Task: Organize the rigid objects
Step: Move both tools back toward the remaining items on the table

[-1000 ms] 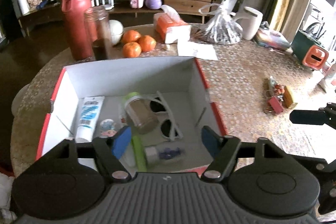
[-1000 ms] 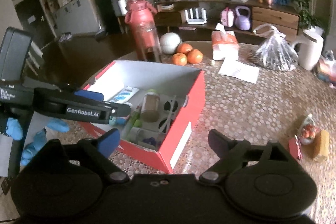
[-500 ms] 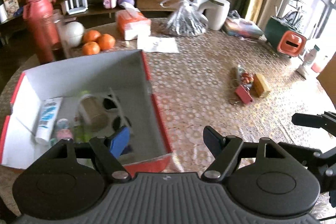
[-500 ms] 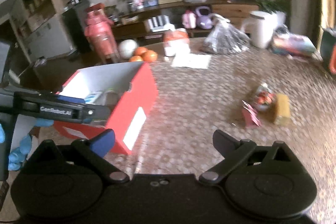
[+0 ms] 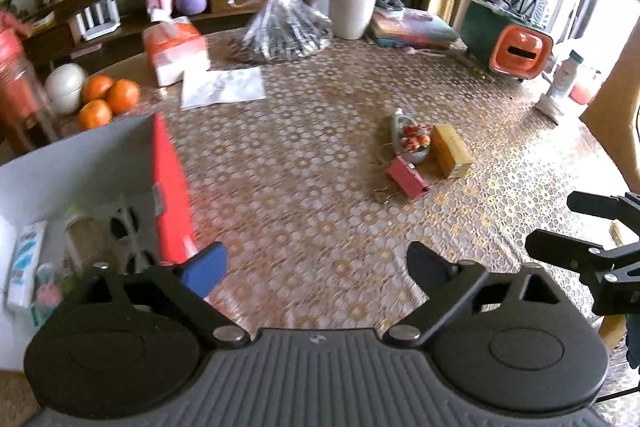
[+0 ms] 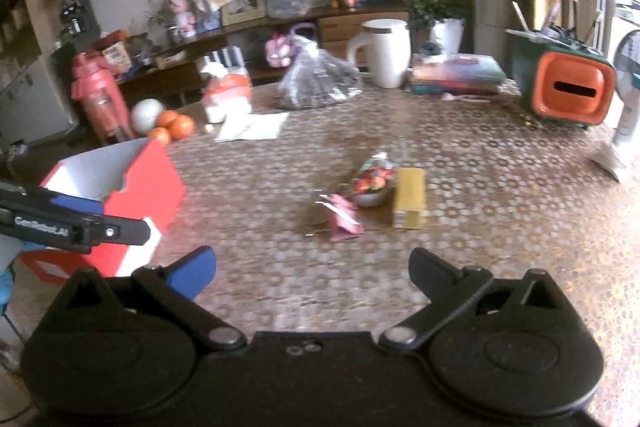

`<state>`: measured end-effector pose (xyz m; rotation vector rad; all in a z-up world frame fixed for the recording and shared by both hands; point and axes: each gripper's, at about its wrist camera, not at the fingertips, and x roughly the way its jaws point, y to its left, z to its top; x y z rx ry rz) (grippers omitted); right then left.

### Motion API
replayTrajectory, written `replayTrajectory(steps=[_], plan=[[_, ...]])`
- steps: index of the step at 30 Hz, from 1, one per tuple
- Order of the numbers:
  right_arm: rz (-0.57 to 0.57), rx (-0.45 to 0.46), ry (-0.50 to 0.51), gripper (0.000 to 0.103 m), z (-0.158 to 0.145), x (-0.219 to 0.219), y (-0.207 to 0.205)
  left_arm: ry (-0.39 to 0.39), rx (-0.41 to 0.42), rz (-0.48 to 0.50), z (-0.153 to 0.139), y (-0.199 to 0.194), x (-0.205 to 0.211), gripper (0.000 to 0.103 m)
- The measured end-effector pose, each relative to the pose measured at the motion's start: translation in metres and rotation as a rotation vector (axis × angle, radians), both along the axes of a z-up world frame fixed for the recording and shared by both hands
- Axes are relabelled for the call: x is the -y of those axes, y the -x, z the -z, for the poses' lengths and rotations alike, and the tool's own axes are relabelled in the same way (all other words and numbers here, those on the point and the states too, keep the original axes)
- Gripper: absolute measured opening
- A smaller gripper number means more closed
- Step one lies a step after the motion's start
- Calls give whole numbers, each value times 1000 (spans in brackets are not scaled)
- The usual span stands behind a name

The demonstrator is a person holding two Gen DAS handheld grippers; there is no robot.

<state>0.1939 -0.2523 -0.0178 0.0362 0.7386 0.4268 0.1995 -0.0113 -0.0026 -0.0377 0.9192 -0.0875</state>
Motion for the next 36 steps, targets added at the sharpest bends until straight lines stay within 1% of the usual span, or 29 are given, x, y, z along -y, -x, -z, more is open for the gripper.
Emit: replayTrajectory(steps=[3, 5, 8, 13, 17, 20, 23, 28, 31, 36], plan=[[26, -12, 16, 103, 4, 13, -14, -16, 6, 7, 8, -14, 16, 100], [55, -17, 9, 103, 5, 24, -23, -32, 2, 5, 15, -25, 28, 101], [98, -36, 13, 103, 8, 39, -41, -27, -17, 28, 27, -40, 44, 101], [123, -76, 20, 102, 20, 50, -66, -41, -43, 90, 48, -63, 68, 101], [125, -104, 28, 100, 31, 50, -82, -37, -59, 102, 64, -80, 77, 101], [126, -124, 38, 99, 39, 48, -94, -50, -77, 124, 74, -91, 86, 101], [135, -145, 25, 97, 43, 47, -106, -55, -116, 151, 84, -102, 92, 101], [131, -176, 11, 95, 50, 42, -128, -47, -141, 182, 93, -122, 99, 101], [131, -197, 17, 91, 56, 37, -140, -50, -152, 178, 100, -133, 102, 101], [126, -217, 27, 88, 65, 27, -154, -19, -140, 157, 105, -143, 106, 101]])
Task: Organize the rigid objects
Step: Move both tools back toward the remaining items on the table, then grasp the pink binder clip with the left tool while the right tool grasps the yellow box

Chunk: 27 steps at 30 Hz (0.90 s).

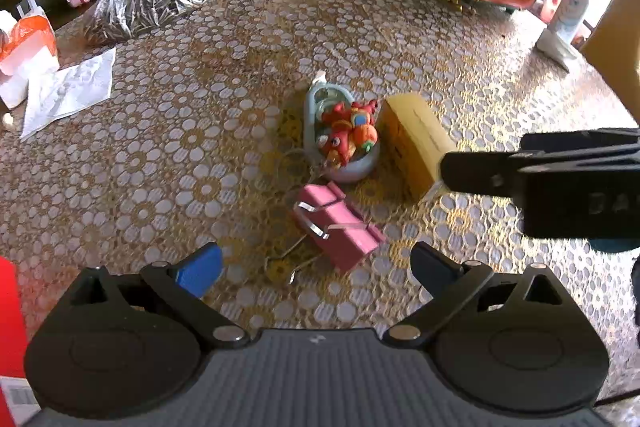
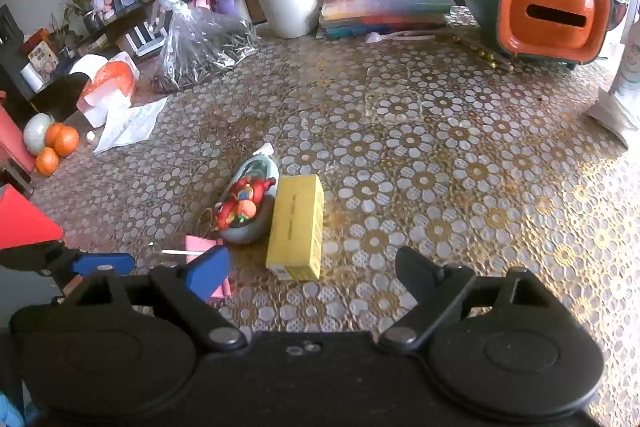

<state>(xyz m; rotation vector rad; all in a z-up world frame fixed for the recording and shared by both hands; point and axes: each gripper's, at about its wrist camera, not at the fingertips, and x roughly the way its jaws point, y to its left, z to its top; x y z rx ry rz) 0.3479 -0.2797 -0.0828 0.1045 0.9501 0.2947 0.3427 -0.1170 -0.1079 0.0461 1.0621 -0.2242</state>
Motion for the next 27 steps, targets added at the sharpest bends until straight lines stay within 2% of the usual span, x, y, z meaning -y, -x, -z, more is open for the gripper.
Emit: replayTrajectory(steps=[5, 11, 13, 16, 22, 25, 26, 27], plan=[[-15, -12, 11, 78, 6, -11, -10, -5, 31, -9, 3, -4, 7, 100], [-11, -26, 19, 74, 14, -18, -19, -8, 64, -9, 5, -6, 11, 100], [-13, -31, 25, 73, 17, -21, -21, -16, 75, 2, 6, -5, 14, 88], [-15, -35, 31, 69, 19, -23, -23, -19, 73, 9, 8, -6, 15, 75], [-18, -46, 55, 58, 26, -28, -25, -50, 86, 2, 10, -6, 15, 71], [-17, -44, 67, 56, 29, -32, -26, -54, 96, 5, 9, -5, 15, 70], [-18, -39, 75, 56, 29, -33, -26, -55, 101, 8, 9, -4, 15, 67], [-19, -37, 80, 56, 29, -34, -25, -55, 108, 13, 9, -2, 16, 57]])
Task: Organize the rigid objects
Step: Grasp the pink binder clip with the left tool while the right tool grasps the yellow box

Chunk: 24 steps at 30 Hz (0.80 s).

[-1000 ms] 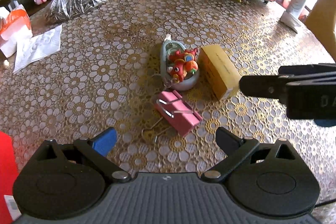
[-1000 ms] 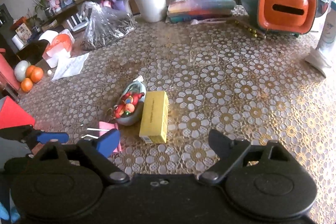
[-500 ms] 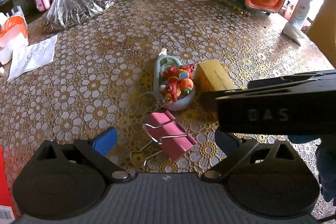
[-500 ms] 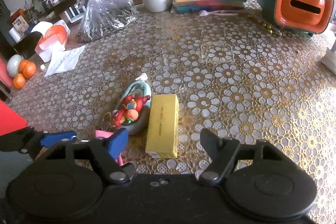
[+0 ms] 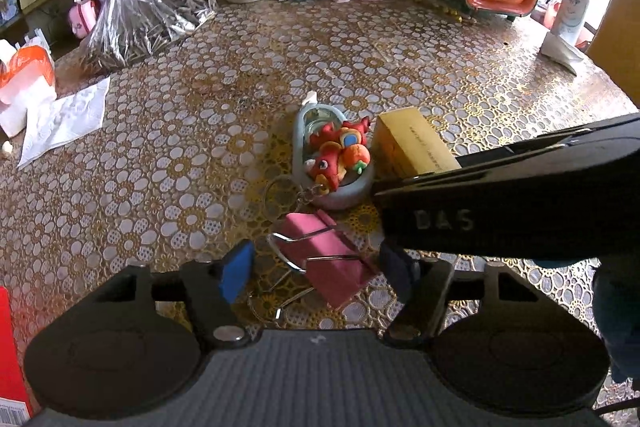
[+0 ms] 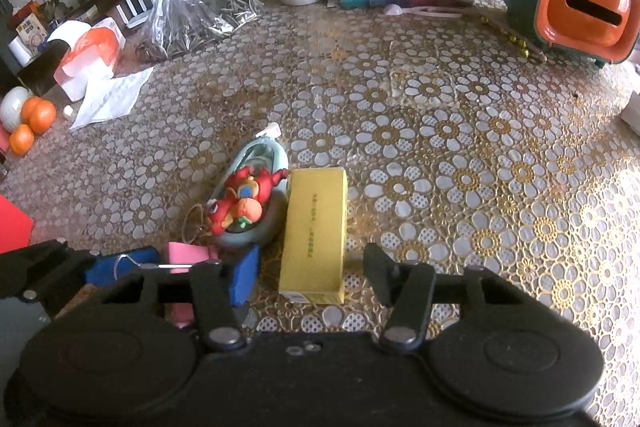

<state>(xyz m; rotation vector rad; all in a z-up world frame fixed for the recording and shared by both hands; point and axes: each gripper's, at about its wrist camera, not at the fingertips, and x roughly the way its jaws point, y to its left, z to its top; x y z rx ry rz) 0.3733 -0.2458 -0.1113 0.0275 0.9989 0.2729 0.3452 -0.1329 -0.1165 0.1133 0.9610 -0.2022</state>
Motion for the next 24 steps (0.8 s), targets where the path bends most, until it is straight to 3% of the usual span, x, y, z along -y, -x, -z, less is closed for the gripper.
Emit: replayTrajectory(steps=[1, 7, 17, 24], plan=[[-1, 1, 3, 54, 0, -1, 0, -3, 5, 4, -1, 1, 1, 52], [11, 15, 15, 31, -1, -1, 1, -5, 1, -2, -3, 2, -2, 48], [58, 17, -35, 29, -9, 10, 22, 25, -25, -38, -10, 8, -24, 39], [30, 38, -58, 29, -22, 8, 55, 60, -41, -62, -19, 22, -47, 35]])
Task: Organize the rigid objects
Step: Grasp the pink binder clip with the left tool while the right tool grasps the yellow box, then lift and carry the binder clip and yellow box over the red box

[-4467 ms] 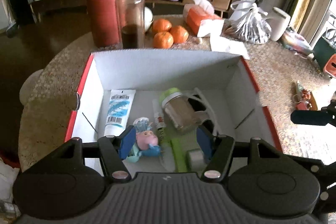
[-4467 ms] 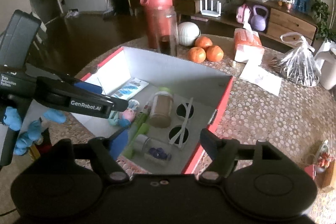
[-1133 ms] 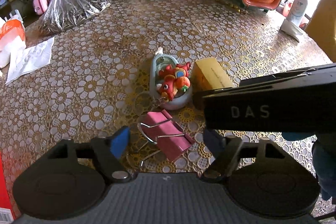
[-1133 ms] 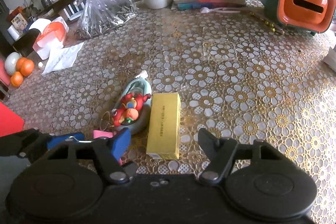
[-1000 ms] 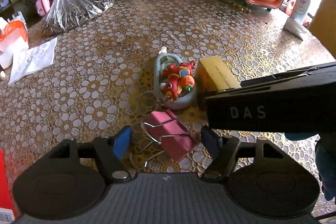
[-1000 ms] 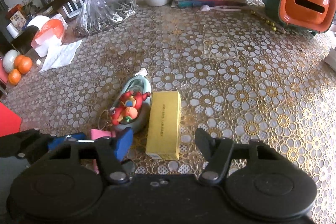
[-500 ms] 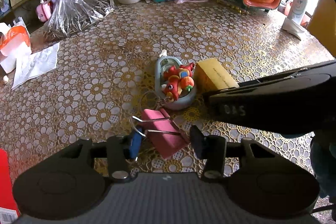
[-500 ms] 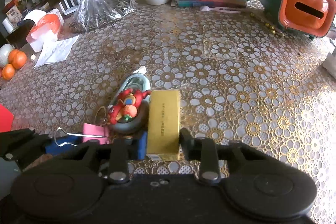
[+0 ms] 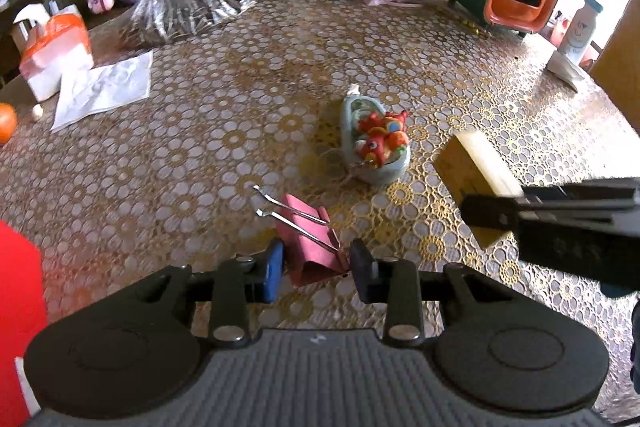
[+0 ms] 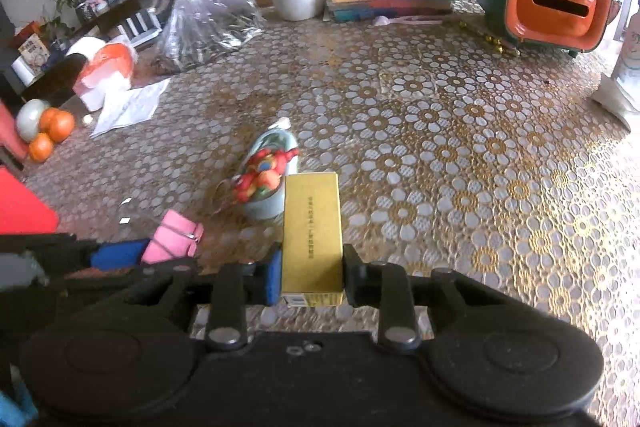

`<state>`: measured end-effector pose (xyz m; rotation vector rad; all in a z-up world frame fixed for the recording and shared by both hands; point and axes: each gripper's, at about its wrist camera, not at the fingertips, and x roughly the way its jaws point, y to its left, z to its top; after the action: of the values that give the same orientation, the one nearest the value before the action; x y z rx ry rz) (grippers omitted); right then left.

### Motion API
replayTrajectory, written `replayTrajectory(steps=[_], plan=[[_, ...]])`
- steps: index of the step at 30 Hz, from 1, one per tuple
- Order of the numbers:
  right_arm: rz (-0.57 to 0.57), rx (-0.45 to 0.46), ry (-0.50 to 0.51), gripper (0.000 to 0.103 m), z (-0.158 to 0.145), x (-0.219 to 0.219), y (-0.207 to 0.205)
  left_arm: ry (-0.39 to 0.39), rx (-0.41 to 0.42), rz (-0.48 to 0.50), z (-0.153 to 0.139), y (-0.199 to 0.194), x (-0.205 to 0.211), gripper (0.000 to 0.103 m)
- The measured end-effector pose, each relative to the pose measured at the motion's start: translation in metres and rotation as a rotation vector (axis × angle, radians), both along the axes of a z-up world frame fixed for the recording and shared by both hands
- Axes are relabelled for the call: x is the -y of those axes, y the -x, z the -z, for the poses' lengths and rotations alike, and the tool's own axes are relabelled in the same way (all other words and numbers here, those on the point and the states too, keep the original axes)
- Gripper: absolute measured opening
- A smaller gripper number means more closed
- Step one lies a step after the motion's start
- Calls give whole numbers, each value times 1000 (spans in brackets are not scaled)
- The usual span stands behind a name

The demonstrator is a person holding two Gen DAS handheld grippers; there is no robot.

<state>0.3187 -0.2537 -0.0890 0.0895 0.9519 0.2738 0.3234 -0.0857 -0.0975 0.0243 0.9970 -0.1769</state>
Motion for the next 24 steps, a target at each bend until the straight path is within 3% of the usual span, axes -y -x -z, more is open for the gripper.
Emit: replayTrajectory(steps=[9, 24], plan=[[-36, -16, -51, 29, -14, -7, 39, 68, -35, -50, -14, 28, -36, 34], [-117, 13, -54, 29, -46, -47, 87, 142, -9, -113, -50, 74, -85, 33]])
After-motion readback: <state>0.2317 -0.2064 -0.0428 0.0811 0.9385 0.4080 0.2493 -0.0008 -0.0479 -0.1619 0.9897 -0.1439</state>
